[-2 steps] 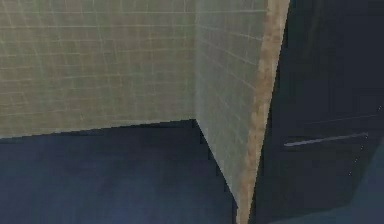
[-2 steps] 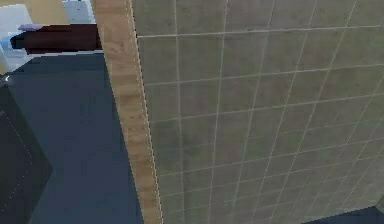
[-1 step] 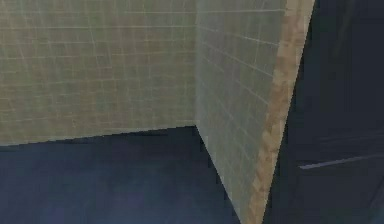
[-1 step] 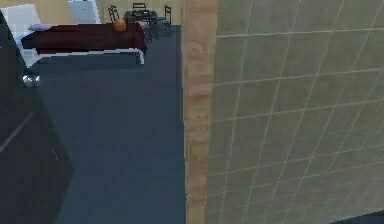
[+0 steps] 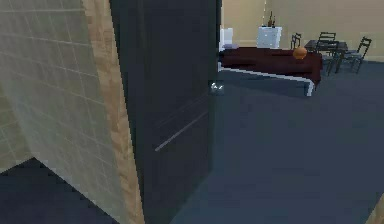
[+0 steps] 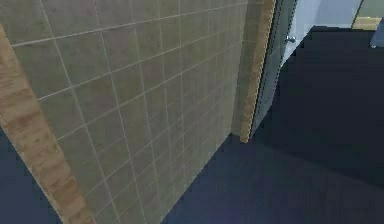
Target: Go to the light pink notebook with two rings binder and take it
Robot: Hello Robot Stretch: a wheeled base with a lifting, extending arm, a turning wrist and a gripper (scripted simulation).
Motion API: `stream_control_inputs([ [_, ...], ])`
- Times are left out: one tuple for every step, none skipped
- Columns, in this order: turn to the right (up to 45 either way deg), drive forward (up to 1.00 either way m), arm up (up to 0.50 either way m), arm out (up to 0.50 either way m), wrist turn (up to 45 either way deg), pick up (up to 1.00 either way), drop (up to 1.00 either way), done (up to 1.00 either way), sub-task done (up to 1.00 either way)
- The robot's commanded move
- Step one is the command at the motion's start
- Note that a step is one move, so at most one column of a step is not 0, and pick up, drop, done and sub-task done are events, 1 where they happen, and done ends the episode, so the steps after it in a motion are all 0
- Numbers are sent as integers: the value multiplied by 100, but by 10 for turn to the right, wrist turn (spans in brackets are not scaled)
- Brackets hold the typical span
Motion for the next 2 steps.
stream_control_inputs([
  [150, 0, 0, 0, 0, 0, 0, 0, 0],
  [0, 80, 0, 0, 0, 0, 0, 0, 0],
])
